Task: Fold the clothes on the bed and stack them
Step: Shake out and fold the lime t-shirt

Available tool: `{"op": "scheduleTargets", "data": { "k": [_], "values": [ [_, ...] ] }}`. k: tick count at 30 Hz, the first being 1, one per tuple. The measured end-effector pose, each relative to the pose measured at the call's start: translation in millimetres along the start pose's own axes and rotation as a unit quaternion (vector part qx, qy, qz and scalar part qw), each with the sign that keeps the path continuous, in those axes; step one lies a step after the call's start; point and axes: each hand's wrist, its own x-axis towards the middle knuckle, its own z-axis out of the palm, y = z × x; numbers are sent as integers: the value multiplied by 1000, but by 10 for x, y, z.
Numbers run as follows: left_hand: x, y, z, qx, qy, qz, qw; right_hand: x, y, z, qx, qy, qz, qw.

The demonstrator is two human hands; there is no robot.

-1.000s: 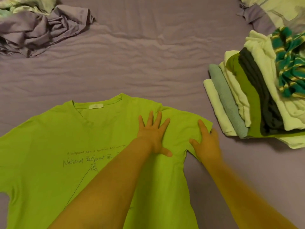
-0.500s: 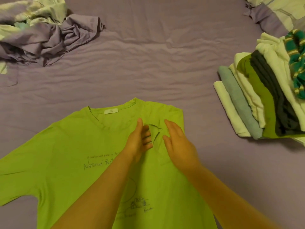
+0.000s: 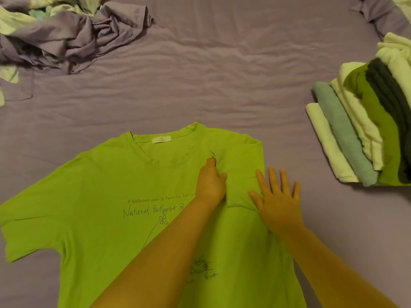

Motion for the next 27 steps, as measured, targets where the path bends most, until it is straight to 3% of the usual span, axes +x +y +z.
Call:
{"op": "scheduleTargets", "data": {
  "k": [3, 5, 8, 11, 13, 17, 21, 27],
  "values": [
    [-104, -55, -111, 7, 14, 41, 999, 42, -159, -117, 9, 5, -5, 1000],
    [-189, -165, -275, 57, 46, 80, 994, 87, -363, -217, 7, 19, -57, 998],
    [-305, -441, -598, 259, 76, 127, 954, 114, -661, -212, -5, -6, -131, 991],
    [-423, -759, -900, 419, 26, 103, 902, 95, -794, -94, -14, -44, -122, 991],
    [-468, -953, -1064, 435, 3, 77, 897, 70, -923, -97, -8, -31, -102, 994],
    [-522, -1194, -1425, 431, 50, 109, 894, -27, -1441, -189, -5, -3, -151, 988],
    [-462, -1411, -2002, 459, 55, 36, 886, -71, -2062, -167, -10, 2, -206, 979],
    [-317, -1703, -2879, 495, 60, -15, 867, -88, -2922, -71, -24, -51, -268, 962]
  ]
}}
